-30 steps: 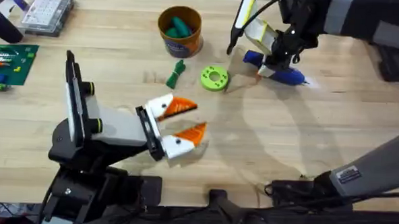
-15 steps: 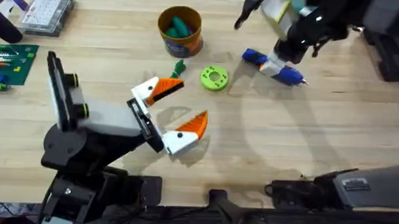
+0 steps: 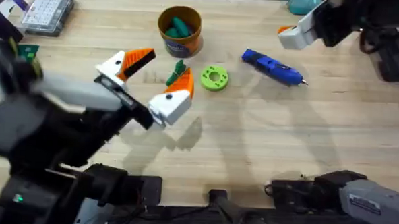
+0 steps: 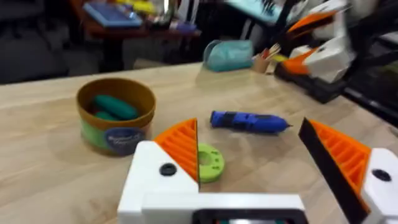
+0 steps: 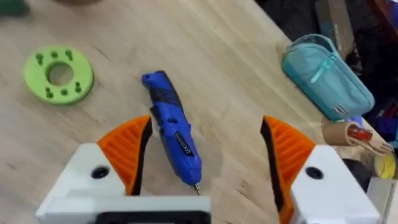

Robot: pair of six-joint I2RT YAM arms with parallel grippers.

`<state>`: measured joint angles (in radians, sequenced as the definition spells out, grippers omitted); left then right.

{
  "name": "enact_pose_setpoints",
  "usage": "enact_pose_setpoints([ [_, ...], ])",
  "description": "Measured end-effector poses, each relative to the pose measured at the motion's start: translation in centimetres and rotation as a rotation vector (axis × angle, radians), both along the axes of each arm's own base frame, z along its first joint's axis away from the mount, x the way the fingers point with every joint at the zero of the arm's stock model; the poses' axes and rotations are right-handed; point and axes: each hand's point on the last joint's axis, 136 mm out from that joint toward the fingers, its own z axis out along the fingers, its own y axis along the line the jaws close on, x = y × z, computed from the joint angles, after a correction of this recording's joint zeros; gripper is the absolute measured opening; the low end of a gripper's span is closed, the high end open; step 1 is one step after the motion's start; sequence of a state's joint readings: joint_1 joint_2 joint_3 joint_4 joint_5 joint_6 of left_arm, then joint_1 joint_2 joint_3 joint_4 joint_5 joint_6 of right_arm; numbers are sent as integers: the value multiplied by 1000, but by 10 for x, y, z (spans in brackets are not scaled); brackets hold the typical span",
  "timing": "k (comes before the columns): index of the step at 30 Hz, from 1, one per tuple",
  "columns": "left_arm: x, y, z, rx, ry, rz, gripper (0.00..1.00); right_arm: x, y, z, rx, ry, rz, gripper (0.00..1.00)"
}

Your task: Pick up the gripper from the table and insert it into the empty holder that is missing its gripper. Then pick up a screw, insert it into the mounting hole, and use the screwdriver to tighten it. Finally, clean up the table by picking up the vegetable and placing it into the bucket.

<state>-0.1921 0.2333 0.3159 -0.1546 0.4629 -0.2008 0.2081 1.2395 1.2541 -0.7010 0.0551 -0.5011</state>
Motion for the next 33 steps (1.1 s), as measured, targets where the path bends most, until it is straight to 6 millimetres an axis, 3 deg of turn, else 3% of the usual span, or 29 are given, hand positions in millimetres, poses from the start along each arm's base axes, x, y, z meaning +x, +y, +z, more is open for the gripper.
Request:
enact_pose_setpoints([
  [5, 13, 10, -13, 119, 203, 64, 986, -15, -3, 29, 101, -71, -75, 997],
  [10, 24, 19, -11, 220, 363, 93, 986, -35, -7, 40, 161, -72, -126, 998],
  [20, 58, 31, -5, 347, 507, 114, 986, -72, -15, 5, 133, 126, -168, 997],
  [28, 79, 32, -30, 402, 564, 104, 986, -72, -15, -10, 114, 196, -176, 997],
  [33, 89, 36, -60, 472, 674, 108, 986, -70, -15, -12, 112, 204, -177, 997],
])
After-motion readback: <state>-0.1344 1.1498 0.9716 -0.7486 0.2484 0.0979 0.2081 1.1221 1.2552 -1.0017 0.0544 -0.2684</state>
